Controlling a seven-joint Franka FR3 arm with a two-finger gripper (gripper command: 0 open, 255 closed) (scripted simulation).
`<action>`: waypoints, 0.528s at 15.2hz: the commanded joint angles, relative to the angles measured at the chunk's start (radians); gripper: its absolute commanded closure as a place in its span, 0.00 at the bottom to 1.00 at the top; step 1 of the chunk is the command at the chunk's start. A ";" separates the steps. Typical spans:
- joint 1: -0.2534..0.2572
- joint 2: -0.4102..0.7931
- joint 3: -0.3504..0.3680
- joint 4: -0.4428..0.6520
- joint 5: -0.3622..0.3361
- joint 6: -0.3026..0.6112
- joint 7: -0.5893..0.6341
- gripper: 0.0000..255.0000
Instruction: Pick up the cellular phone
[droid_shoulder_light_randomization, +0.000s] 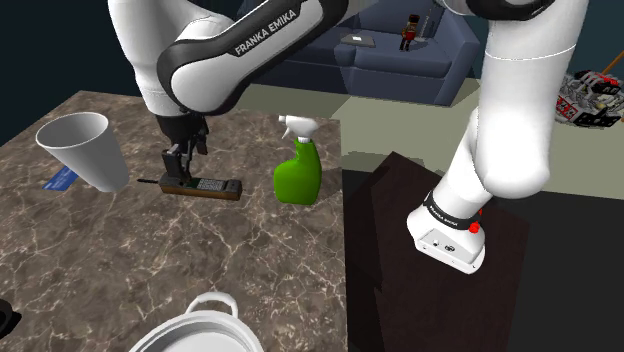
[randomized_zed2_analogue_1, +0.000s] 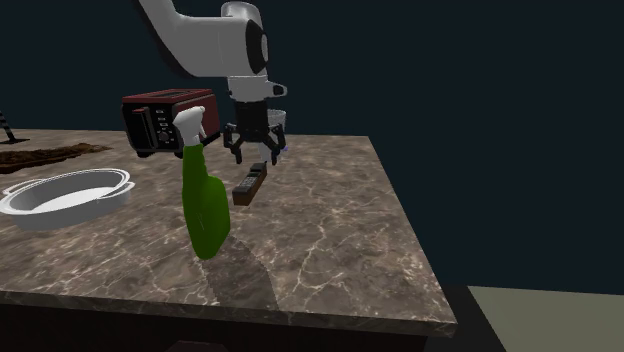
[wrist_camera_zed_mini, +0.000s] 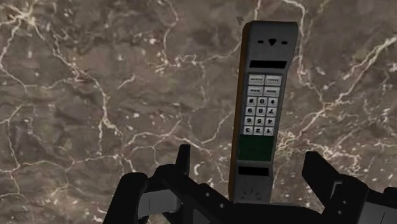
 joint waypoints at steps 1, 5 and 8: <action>0.030 0.070 0.001 0.063 -0.032 0.004 0.006 0.00; 0.035 0.096 -0.005 0.046 -0.042 0.046 0.013 0.00; 0.038 0.117 -0.011 0.036 -0.051 0.076 0.018 0.00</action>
